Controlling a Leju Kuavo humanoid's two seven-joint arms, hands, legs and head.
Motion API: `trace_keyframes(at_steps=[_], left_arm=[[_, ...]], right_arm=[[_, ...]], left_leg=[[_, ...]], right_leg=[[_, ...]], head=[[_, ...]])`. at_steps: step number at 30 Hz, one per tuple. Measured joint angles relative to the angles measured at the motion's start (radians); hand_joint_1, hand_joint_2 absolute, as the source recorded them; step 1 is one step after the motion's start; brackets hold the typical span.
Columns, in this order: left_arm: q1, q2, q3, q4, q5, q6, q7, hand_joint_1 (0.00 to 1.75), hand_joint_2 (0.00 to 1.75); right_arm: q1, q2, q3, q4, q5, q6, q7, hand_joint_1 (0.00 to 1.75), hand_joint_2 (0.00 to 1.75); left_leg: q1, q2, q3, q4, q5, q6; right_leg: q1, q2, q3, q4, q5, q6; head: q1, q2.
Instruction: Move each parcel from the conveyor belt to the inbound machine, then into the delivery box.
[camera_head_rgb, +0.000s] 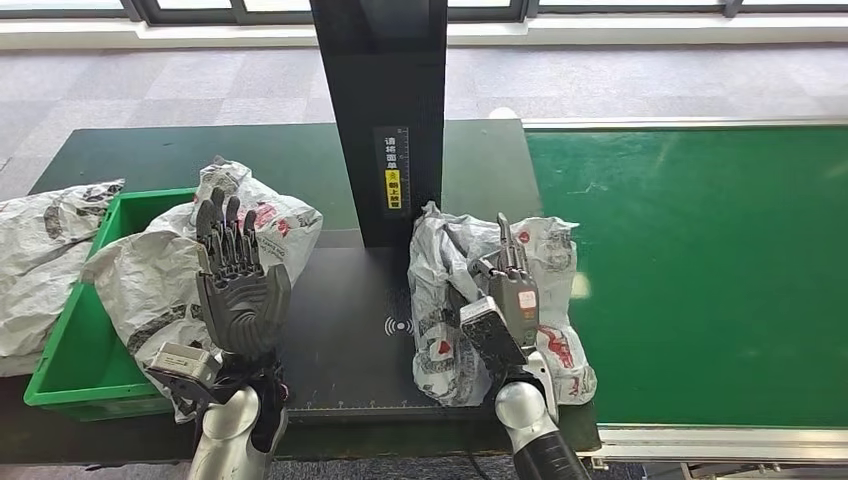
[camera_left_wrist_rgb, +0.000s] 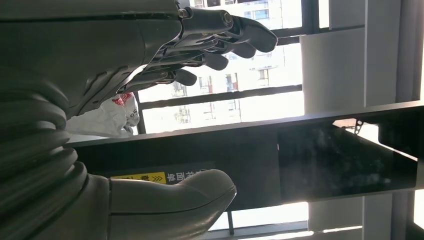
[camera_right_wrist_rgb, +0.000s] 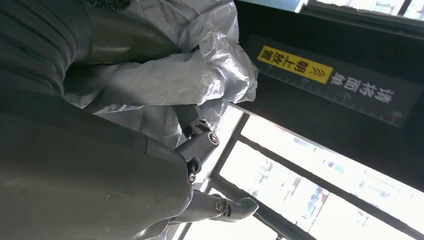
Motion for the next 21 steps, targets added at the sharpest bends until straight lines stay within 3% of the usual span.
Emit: trace_keyframes(at_steps=[11,21], left_arm=[[0.001,0.000,0.000,0.000,0.001,0.007,0.000,0.00,1.75],[0.001,0.000,0.000,0.000,0.001,0.007,0.000,0.00,1.75]], right_arm=[[-0.022,0.021,-0.073,0.067,0.006,0.040,-0.013,0.00,0.00],[0.000,0.034,-0.088,0.004,-0.081,0.102,-0.047,0.00,0.00]], left_leg=[[0.000,0.000,0.000,0.000,0.000,0.000],[0.000,0.000,0.000,0.000,0.000,0.000]], right_leg=[[0.000,0.000,0.000,0.000,0.000,0.000],[0.000,0.000,0.000,0.000,0.000,0.000]], head=[[0.000,0.000],[0.000,0.000]])
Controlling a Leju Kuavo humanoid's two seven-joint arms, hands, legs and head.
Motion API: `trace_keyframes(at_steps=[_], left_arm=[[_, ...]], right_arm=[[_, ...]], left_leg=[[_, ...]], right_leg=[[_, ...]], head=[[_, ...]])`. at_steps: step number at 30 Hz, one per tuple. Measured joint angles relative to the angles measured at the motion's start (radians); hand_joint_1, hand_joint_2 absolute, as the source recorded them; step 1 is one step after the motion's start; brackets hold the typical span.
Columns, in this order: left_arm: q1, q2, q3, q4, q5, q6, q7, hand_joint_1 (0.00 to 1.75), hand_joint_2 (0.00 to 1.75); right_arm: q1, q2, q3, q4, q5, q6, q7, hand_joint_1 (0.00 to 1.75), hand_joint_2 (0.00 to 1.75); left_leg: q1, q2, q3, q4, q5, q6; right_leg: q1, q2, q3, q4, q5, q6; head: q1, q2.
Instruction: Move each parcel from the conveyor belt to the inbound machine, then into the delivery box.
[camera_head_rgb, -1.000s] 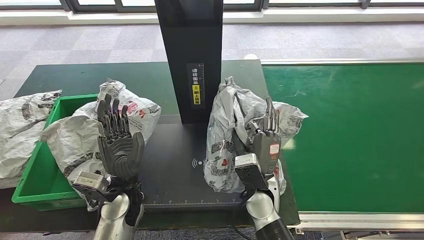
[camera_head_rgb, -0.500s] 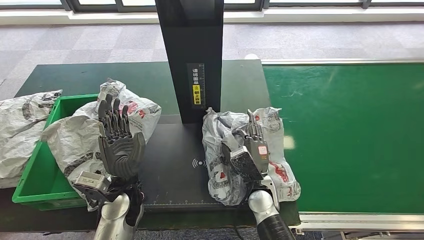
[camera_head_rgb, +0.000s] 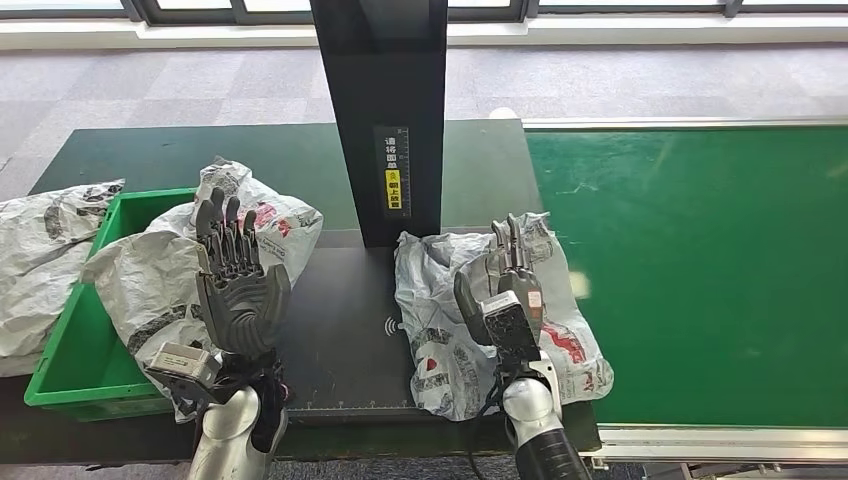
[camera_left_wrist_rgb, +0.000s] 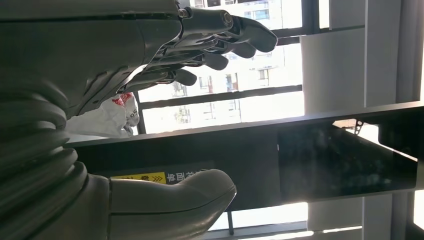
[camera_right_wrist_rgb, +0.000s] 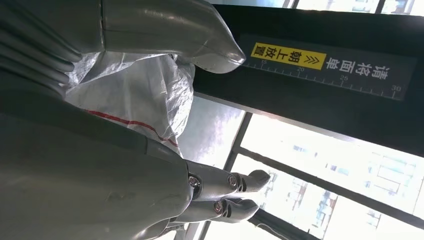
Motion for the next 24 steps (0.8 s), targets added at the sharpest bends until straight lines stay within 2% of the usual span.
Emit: trace_keyframes(at_steps=[3,7,12,15,18,20,22,24], left_arm=[[0.000,0.000,0.000,0.000,0.001,0.000,0.000,0.00,1.75],[0.000,0.001,0.000,0.000,0.005,-0.003,0.000,0.00,1.75],[0.000,0.001,0.000,0.000,0.006,-0.014,0.000,0.00,1.75],[0.000,0.001,0.000,0.000,0.006,-0.017,0.000,0.00,1.75],[0.000,0.001,0.000,0.000,0.006,-0.018,0.000,0.00,1.75],[0.000,0.001,0.000,0.000,0.003,-0.018,0.000,0.00,1.75],[-0.001,0.001,-0.002,0.001,-0.014,-0.018,0.000,0.00,1.75],[-0.005,0.001,-0.010,0.013,-0.069,-0.018,0.000,0.00,1.75]], right_arm=[[0.010,-0.001,0.000,-0.039,-0.086,0.077,-0.001,0.00,0.00],[0.029,-0.004,0.000,-0.121,-0.232,0.248,-0.001,0.00,0.00],[0.049,-0.006,0.000,-0.210,-0.286,0.375,-0.001,0.00,0.00],[0.055,-0.006,0.000,-0.255,-0.283,0.402,-0.001,0.00,0.00],[0.060,-0.007,0.000,-0.288,-0.272,0.392,-0.001,0.00,0.00],[0.064,-0.008,0.000,-0.312,-0.251,0.342,-0.001,0.00,0.00],[0.073,-0.013,0.007,-0.353,-0.206,0.202,-0.001,0.00,0.00],[0.087,-0.022,0.032,-0.401,-0.146,-0.018,-0.001,0.00,0.00]], left_leg=[[0.000,0.000,0.000,0.000,0.000,0.000],[0.000,0.000,0.000,0.000,0.000,0.000],[0.000,0.000,0.000,0.000,0.000,0.000],[0.000,0.000,0.000,0.000,0.000,0.000],[0.000,0.001,0.000,0.000,0.000,0.000],[0.000,0.000,0.000,0.000,0.000,0.000],[0.000,0.000,0.000,0.000,0.000,0.000],[0.000,0.000,0.000,0.000,0.000,0.000]], right_leg=[[0.000,0.000,0.000,0.000,0.000,0.000],[0.000,0.000,0.000,0.000,0.000,0.000],[0.000,0.000,0.000,0.000,0.000,0.000],[0.000,0.000,0.000,0.000,0.000,0.000],[0.000,0.000,0.000,0.000,0.000,0.000],[0.000,0.000,0.000,0.000,0.000,0.000],[0.000,0.000,0.000,0.000,0.000,0.000],[0.000,0.000,0.000,0.000,0.000,0.000]], head=[[0.000,0.000],[0.000,0.000],[0.000,0.000],[0.000,0.000],[0.000,0.000],[0.000,0.000],[0.000,0.000],[0.000,0.000]])
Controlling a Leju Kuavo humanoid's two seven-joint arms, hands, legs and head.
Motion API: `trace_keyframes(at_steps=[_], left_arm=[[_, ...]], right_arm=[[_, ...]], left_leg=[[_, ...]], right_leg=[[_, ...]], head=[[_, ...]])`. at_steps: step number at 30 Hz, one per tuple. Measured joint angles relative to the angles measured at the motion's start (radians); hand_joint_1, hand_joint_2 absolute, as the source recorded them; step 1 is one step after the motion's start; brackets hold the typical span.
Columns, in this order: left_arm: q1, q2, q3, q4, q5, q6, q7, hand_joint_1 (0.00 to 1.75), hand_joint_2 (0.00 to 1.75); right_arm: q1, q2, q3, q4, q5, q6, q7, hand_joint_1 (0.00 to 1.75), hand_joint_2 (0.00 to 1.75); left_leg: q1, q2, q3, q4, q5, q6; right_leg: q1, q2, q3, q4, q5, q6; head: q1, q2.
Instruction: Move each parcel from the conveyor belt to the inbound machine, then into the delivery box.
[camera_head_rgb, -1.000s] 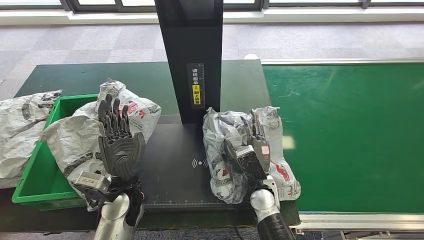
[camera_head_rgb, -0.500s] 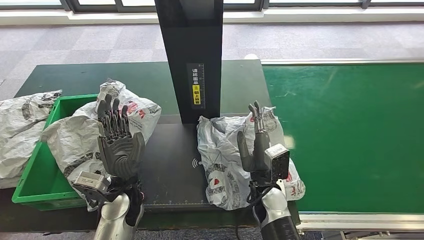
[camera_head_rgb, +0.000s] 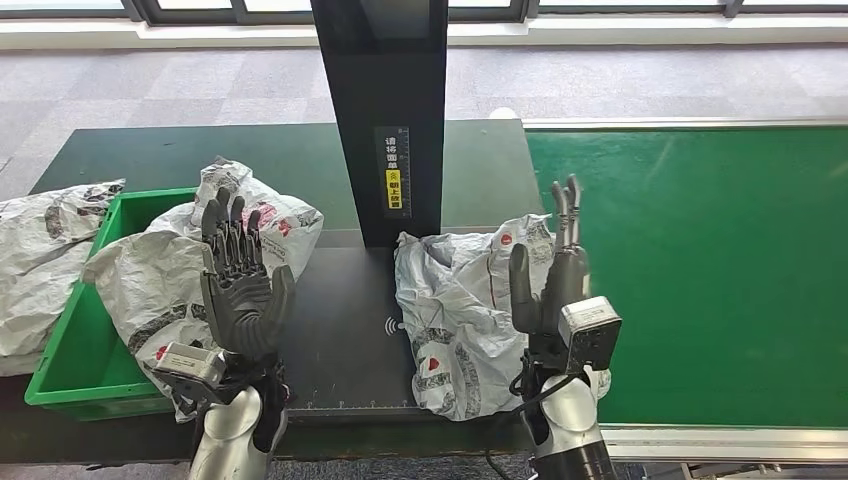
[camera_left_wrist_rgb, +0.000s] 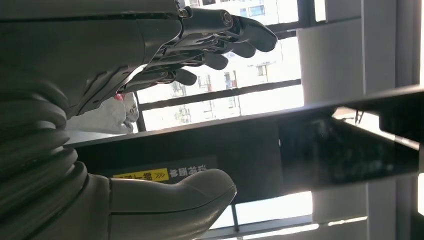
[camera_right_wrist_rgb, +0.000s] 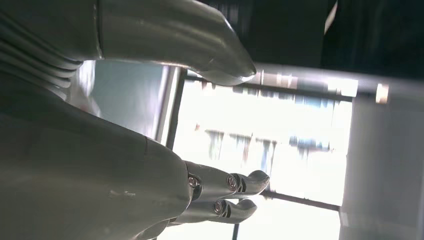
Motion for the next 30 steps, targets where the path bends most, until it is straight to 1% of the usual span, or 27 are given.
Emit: trace_keyframes(at_steps=[1,2,3,4,5,7,9,11,15,17,20,22,27,30], left_arm=[[-0.004,0.000,-0.009,0.014,-0.043,0.002,0.000,0.00,1.75],[-0.010,0.000,-0.020,0.034,-0.094,0.007,0.000,0.00,1.75],[-0.018,0.000,-0.034,0.061,-0.149,0.016,0.000,0.00,1.75],[-0.026,-0.001,-0.049,0.094,-0.207,0.027,0.001,0.00,1.75],[-0.036,-0.002,-0.063,0.133,-0.266,0.042,0.004,0.00,1.75],[-0.058,-0.004,-0.092,0.221,-0.377,0.085,0.020,0.00,1.75],[-0.087,-0.006,-0.125,0.317,-0.455,0.137,0.045,0.00,1.75],[-0.114,-0.010,-0.154,0.392,-0.487,0.167,0.058,0.00,1.75],[-0.155,-0.017,-0.188,0.488,-0.530,0.204,0.088,0.00,1.75],[-0.171,-0.020,-0.208,0.529,-0.582,0.245,0.131,0.00,1.75],[-0.201,-0.026,-0.255,0.600,-0.682,0.336,0.237,0.00,1.75],[-0.220,-0.030,-0.291,0.647,-0.737,0.380,0.289,0.00,1.75],[-0.250,-0.038,-0.349,0.722,-0.807,0.411,0.349,0.00,1.75],[-0.272,-0.044,-0.380,0.764,-0.874,0.420,0.407,0.00,1.75]], right_arm=[[0.008,-0.006,0.019,-0.024,0.035,-0.113,0.000,0.00,0.00],[0.018,-0.011,0.036,-0.049,0.076,-0.204,0.000,0.00,0.00],[0.029,-0.014,0.049,-0.077,0.123,-0.264,0.000,0.00,0.00],[0.040,-0.014,0.056,-0.111,0.177,-0.299,-0.001,0.00,0.00],[0.050,-0.013,0.059,-0.146,0.232,-0.313,-0.001,0.00,0.00],[0.066,-0.010,0.058,-0.220,0.327,-0.319,0.000,0.00,0.00],[0.077,-0.009,0.047,-0.289,0.371,-0.321,0.000,0.00,0.00],[0.086,-0.008,0.033,-0.343,0.380,-0.323,0.000,0.00,0.00],[0.099,-0.008,0.007,-0.406,0.390,-0.324,0.001,0.00,0.00],[0.105,-0.008,-0.014,-0.429,0.402,-0.324,0.001,0.00,0.00],[0.116,-0.007,-0.068,-0.457,0.426,-0.324,0.002,0.00,0.00],[0.122,-0.005,-0.104,-0.466,0.430,-0.324,0.002,0.00,0.00],[0.130,-0.003,-0.148,-0.472,0.433,-0.324,0.003,0.00,0.00],[0.132,-0.003,-0.163,-0.472,0.438,-0.324,0.003,0.00,0.00]], left_leg=[[0.000,0.000,0.000,0.000,0.000,0.000],[0.000,0.000,0.000,0.000,0.000,0.000],[-0.001,0.001,0.000,0.000,0.000,0.000],[-0.001,0.001,0.000,0.000,0.000,0.000],[-0.001,0.001,0.001,0.000,-0.001,0.000],[-0.001,0.002,0.001,0.000,-0.001,0.000],[-0.001,0.002,0.001,0.000,-0.001,0.000],[-0.001,0.003,0.001,0.000,-0.001,0.000],[-0.001,0.005,0.002,0.000,-0.001,0.000],[-0.001,0.005,0.002,0.000,-0.001,0.000],[-0.001,0.005,0.002,0.000,-0.001,0.000],[-0.001,0.005,0.002,0.000,-0.001,0.000],[-0.001,0.005,0.002,0.000,-0.001,0.000],[-0.001,0.004,0.002,0.000,-0.001,0.000]], right_leg=[[0.000,0.000,0.000,0.000,0.000,0.000],[0.000,0.000,0.000,0.000,0.000,0.000],[0.000,0.000,0.000,0.000,0.000,0.000],[-0.001,0.001,-0.001,0.000,0.000,0.000],[-0.001,0.001,-0.001,-0.001,0.000,0.000],[-0.001,0.002,-0.001,-0.001,0.000,0.000],[-0.001,0.002,-0.001,-0.001,0.000,0.000],[-0.001,0.003,-0.001,-0.001,0.000,0.000],[-0.001,0.005,-0.001,-0.001,0.001,0.001],[-0.001,0.005,-0.001,-0.001,0.001,0.001],[-0.001,0.005,0.000,-0.001,0.001,0.001],[-0.001,0.005,0.000,-0.001,0.001,0.001],[-0.001,0.005,0.000,-0.001,0.001,0.001],[-0.001,0.004,0.000,-0.001,0.001,0.001]], head=[[0.000,0.000],[0.000,0.000],[0.000,0.000],[0.000,0.000],[0.000,0.000],[0.000,0.000],[0.000,0.000],[0.000,0.000],[0.000,0.000],[0.000,0.000],[0.000,0.000],[0.000,0.000],[0.000,0.000],[0.000,0.000]])
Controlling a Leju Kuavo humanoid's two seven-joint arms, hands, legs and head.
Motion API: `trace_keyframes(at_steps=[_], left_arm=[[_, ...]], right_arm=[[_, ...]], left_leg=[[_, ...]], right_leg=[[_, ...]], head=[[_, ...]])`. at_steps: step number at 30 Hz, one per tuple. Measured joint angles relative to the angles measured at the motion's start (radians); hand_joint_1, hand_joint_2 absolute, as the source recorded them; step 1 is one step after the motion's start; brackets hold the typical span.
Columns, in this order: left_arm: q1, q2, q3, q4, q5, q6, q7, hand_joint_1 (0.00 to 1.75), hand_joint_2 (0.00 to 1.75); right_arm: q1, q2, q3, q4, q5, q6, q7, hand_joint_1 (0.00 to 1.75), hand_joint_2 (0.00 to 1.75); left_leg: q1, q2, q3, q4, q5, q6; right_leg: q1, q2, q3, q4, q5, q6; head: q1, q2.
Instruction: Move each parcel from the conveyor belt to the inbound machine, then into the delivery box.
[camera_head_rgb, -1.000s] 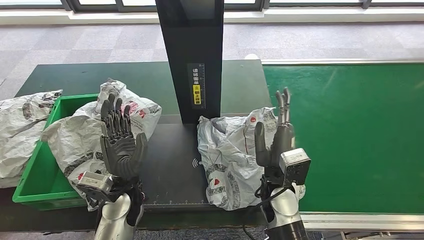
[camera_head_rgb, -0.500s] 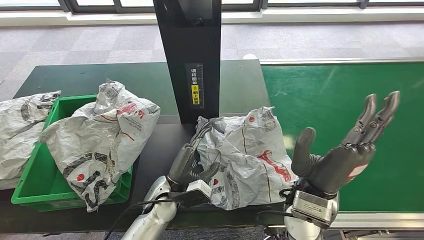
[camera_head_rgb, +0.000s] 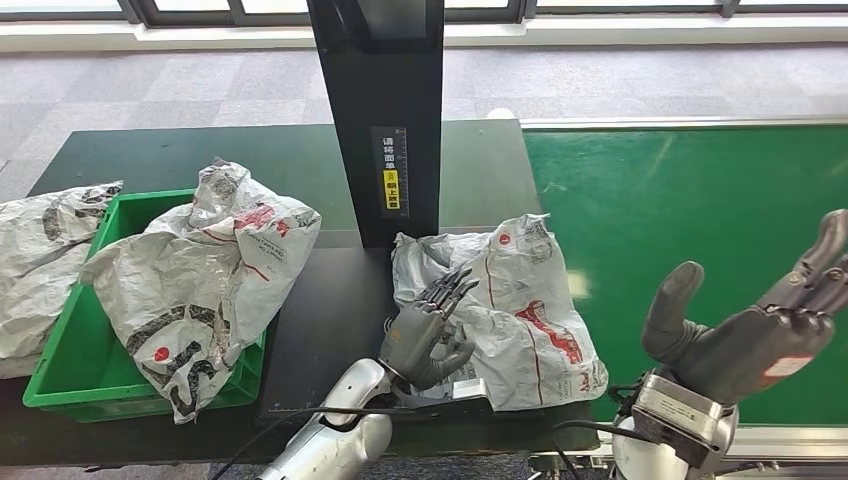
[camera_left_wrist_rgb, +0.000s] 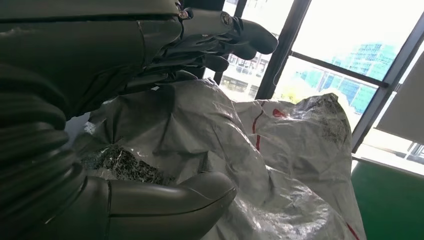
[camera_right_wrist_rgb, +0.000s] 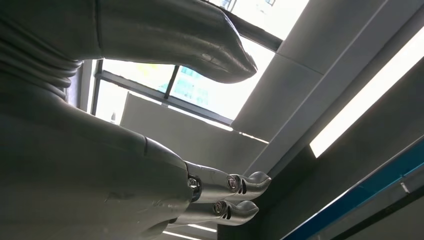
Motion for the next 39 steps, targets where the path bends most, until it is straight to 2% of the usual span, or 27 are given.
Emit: trace_keyframes(at_steps=[5,8,9,12,15,21,31,36,39], left_arm=[[-0.034,-0.009,-0.082,0.072,-0.114,0.000,0.141,0.00,1.75],[-0.056,-0.012,-0.140,0.111,-0.176,-0.010,0.232,0.64,1.75],[-0.064,-0.014,-0.159,0.124,-0.200,-0.022,0.269,1.08,1.75],[-0.088,-0.022,-0.227,0.163,-0.270,-0.066,0.392,1.75,1.75],[-0.108,-0.027,-0.289,0.196,-0.304,-0.093,0.455,1.75,1.75],[-0.144,-0.035,-0.367,0.243,-0.313,-0.127,0.523,1.75,1.75],[-0.171,-0.039,-0.426,0.274,-0.312,-0.124,0.553,1.75,1.75],[-0.174,-0.039,-0.433,0.283,-0.325,-0.068,0.580,1.75,1.75],[-0.173,-0.037,-0.433,0.276,-0.403,0.095,0.659,1.75,1.75]], right_arm=[[0.001,0.000,-0.007,0.000,-0.004,0.000,0.000,0.00,0.00],[0.001,0.000,-0.007,0.000,-0.009,0.000,0.000,0.00,0.00],[0.001,0.000,-0.007,0.000,-0.011,0.000,0.000,0.00,0.00],[0.001,0.000,-0.007,0.000,-0.015,0.000,0.000,0.00,0.00],[0.001,0.000,-0.007,0.000,-0.019,0.000,0.000,0.00,0.00],[0.002,0.001,-0.007,0.000,-0.047,0.000,0.000,0.00,0.00],[0.002,0.001,-0.007,0.001,-0.062,0.000,0.000,0.00,0.00],[0.002,0.001,-0.007,0.001,-0.071,0.000,0.000,0.00,0.00],[0.002,0.001,-0.007,0.001,-0.078,0.000,0.000,0.00,0.00]], left_leg=[[0.000,0.000,0.000,0.000,0.000,0.000],[0.000,0.000,0.000,0.000,0.000,0.000],[0.000,0.000,0.000,0.000,0.000,0.000],[0.000,0.000,0.000,0.000,0.000,0.000],[0.000,-0.001,0.000,0.000,0.000,0.000],[0.000,-0.001,0.000,0.000,0.000,0.000],[0.000,-0.001,0.001,0.000,0.000,0.000],[0.000,-0.001,0.001,0.000,0.000,0.000],[0.000,-0.002,0.000,0.000,0.000,0.000]], right_leg=[[0.000,0.000,0.000,0.000,0.000,0.000],[0.000,0.000,0.000,0.000,0.000,0.000],[0.000,0.000,0.000,0.000,0.000,0.000],[0.000,-0.001,0.000,0.000,0.000,0.000],[0.000,-0.001,0.001,0.000,0.000,0.000],[0.000,-0.001,0.001,0.000,0.000,0.000],[0.000,-0.002,0.002,0.000,0.000,0.000],[0.000,-0.002,0.002,0.000,0.000,0.000],[0.000,-0.002,0.002,0.000,0.000,0.000]], head=[[0.000,0.000],[0.000,0.000],[0.000,0.000],[0.000,0.000],[0.000,0.000],[0.000,0.000],[0.000,0.000],[0.000,0.000],[0.000,0.000]])
